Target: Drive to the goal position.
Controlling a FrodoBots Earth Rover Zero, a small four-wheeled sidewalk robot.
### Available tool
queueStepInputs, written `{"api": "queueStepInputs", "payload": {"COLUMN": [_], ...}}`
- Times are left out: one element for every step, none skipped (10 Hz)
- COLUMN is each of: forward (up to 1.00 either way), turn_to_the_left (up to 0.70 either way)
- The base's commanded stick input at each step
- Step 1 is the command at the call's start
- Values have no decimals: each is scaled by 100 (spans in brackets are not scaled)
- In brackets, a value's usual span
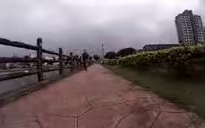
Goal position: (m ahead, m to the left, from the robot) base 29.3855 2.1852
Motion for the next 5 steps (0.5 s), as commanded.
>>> {"api": "queueStepInputs", "payload": {"forward": [100,100,100,100,100], "turn_to_the_left": [0,0,0,0,0]}}
